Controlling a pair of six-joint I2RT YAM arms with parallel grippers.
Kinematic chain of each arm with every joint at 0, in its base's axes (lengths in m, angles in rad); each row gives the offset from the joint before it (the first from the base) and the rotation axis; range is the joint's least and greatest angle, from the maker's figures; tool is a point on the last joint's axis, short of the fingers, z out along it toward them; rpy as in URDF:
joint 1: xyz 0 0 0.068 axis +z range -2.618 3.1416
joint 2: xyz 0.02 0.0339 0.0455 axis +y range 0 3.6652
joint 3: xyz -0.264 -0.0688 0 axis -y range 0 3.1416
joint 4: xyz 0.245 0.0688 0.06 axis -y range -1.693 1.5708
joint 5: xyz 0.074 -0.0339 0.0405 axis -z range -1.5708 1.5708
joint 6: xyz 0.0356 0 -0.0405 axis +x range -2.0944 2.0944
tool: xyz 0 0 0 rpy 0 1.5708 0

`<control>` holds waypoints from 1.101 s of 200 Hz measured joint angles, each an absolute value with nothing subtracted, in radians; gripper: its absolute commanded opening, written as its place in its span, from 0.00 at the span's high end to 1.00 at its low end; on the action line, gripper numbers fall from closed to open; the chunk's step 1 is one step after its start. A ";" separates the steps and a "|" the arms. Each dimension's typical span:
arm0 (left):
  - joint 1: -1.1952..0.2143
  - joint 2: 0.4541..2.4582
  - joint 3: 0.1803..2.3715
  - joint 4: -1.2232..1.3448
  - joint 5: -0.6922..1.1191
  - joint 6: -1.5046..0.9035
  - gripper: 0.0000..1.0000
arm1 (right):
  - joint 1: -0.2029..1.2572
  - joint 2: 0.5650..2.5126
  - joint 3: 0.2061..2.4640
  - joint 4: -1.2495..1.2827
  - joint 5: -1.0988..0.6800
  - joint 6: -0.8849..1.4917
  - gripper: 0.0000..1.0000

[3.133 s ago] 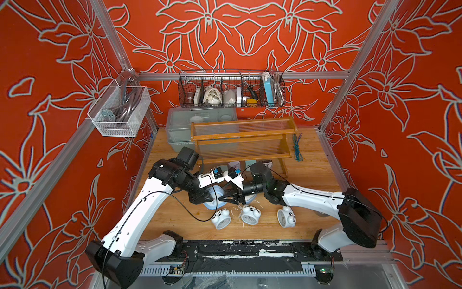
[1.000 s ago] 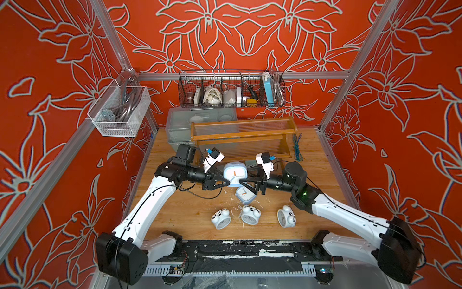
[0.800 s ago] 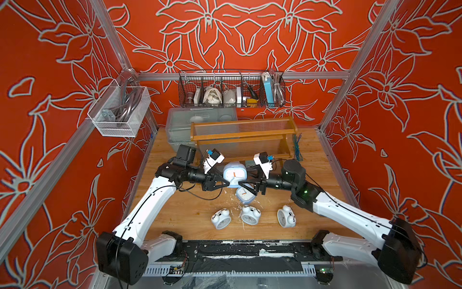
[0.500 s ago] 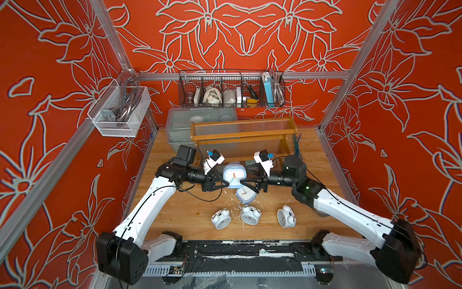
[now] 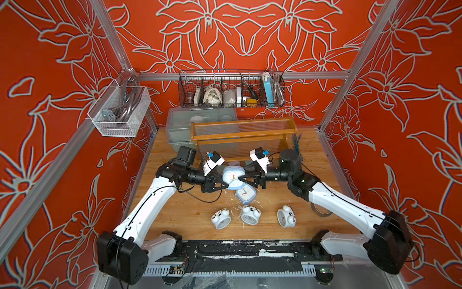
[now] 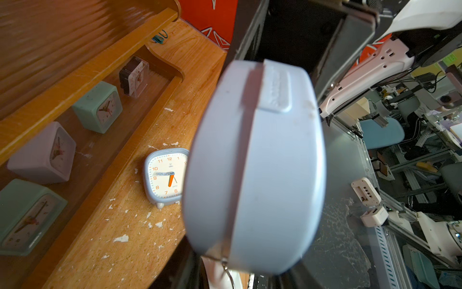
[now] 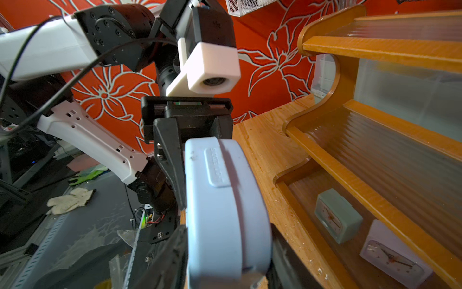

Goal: Place the alarm clocks on the shelf by style
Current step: Pick up the alarm from the center of the board.

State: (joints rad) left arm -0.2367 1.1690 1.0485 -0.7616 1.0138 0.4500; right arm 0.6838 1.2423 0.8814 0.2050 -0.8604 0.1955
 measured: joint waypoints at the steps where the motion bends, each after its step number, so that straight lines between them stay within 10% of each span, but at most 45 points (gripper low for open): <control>1: -0.237 1.169 1.048 -0.762 1.014 0.450 0.68 | 0.683 1.243 0.882 0.205 -0.863 0.194 0.55; 65: -0.235 1.169 1.053 -0.759 0.966 0.443 0.33 | 0.656 1.313 0.942 0.184 -0.909 0.126 0.62; 220: 0.118 1.108 1.113 -0.777 0.951 0.335 0.31 | 0.613 1.692 1.252 0.266 -0.787 -0.022 0.64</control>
